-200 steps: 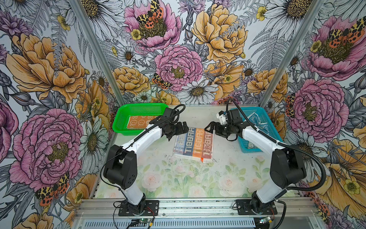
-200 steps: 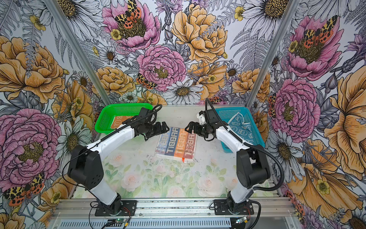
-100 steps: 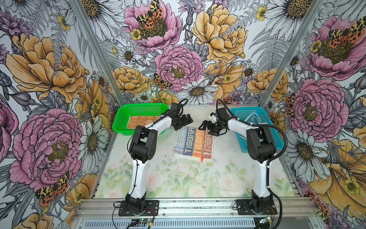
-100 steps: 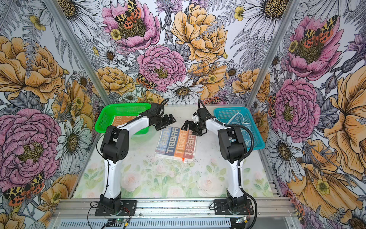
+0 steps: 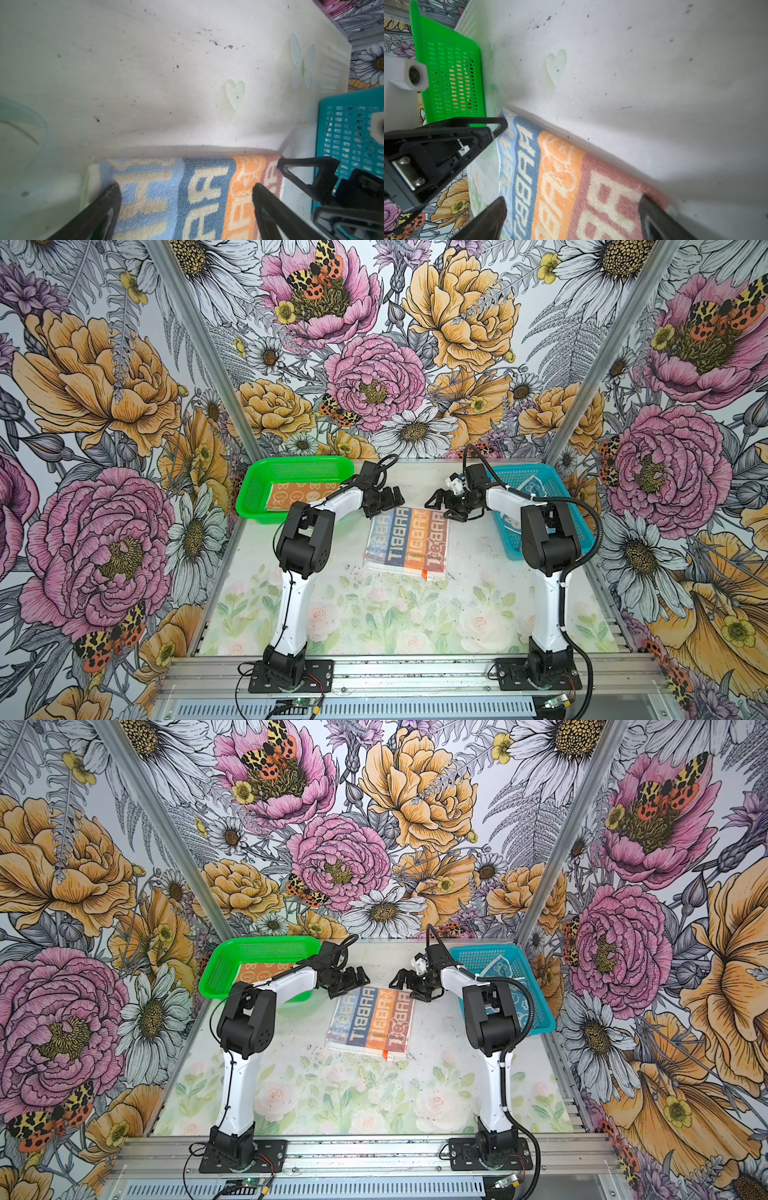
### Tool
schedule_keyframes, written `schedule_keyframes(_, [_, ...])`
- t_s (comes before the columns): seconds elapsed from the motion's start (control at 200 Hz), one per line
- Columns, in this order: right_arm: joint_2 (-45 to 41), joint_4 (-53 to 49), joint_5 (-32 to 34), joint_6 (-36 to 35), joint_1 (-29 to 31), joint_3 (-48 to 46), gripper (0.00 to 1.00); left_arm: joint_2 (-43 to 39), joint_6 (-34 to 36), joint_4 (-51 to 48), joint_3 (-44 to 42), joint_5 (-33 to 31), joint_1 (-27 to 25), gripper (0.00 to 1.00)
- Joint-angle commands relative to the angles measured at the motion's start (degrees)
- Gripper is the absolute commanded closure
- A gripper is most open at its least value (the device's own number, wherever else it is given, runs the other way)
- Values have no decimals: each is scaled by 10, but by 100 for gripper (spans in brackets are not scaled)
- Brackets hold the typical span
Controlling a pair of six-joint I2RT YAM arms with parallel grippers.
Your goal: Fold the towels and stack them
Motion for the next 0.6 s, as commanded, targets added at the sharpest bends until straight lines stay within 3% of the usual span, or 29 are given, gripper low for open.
schedule_keyframes(0.0, [25,-19,31,-28,-12,7,0,-21,29,-39,-12,-45,0,1])
schedule_keyframes(0.265, [-60,-21,20,-28,-8,14,0,-85,56,-72,14,-57,-35,1])
schedule_keyframes(0.595, [-94,-24,39,-34,-9,-32,0,-159,34,-68,-97,-34,-77,1])
